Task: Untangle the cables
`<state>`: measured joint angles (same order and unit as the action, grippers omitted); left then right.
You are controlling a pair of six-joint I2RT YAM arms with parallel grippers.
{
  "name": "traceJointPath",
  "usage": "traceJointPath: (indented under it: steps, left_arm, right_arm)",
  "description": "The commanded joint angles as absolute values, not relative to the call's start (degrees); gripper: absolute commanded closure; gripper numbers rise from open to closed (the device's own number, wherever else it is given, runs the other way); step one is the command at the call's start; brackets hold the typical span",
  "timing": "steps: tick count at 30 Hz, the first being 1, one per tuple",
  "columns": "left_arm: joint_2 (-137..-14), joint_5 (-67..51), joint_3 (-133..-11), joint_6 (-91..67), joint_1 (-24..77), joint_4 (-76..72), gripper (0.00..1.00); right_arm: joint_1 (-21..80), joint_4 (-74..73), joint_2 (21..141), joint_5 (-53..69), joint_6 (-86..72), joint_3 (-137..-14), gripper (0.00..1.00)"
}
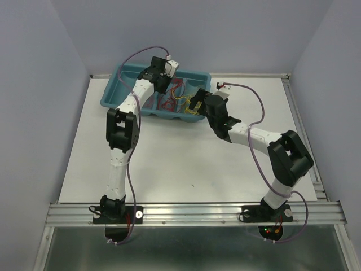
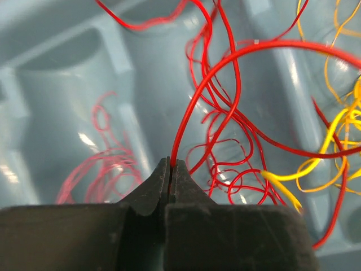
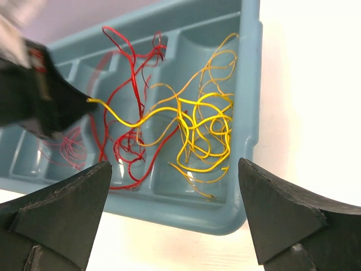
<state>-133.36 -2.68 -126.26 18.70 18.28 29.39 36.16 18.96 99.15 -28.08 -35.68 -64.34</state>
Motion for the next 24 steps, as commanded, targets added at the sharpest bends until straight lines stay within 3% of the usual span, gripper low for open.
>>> traceJointPath:
  steps: [1, 7, 10, 13, 24]
  left_arm:
    - [-135.26, -5.27, -127.36, 15.56, 18.28, 30.32, 1.00]
    - [-138.16, -6.76, -128.23, 14.85, 18.28, 30.41, 1.00]
    - [-137.64, -6.33, -128.58, 15.20, 18.28, 30.59, 0.94]
    - [-132.92, -5.27, -125.70, 14.94, 17.93, 28.05, 0.71]
    - [-112.18, -6.07, -109.89, 13.89, 16.79, 20.05, 0.28]
  right_arm:
    - [36.12, 23.91, 95.28, -31.73, -36.12, -62.41, 0.02]
    - [36.04, 24.17, 95.10, -31.73, -36.39, -61.70, 0.02]
    - [36.04, 24.08, 95.27, -31.64, -36.65, -61.61, 0.02]
    - [36.04, 24.17, 95.27, -31.73, -36.39, -61.44, 0.02]
    - [36.12, 25.66, 91.06, -30.59, -31.74, -56.79, 0.00]
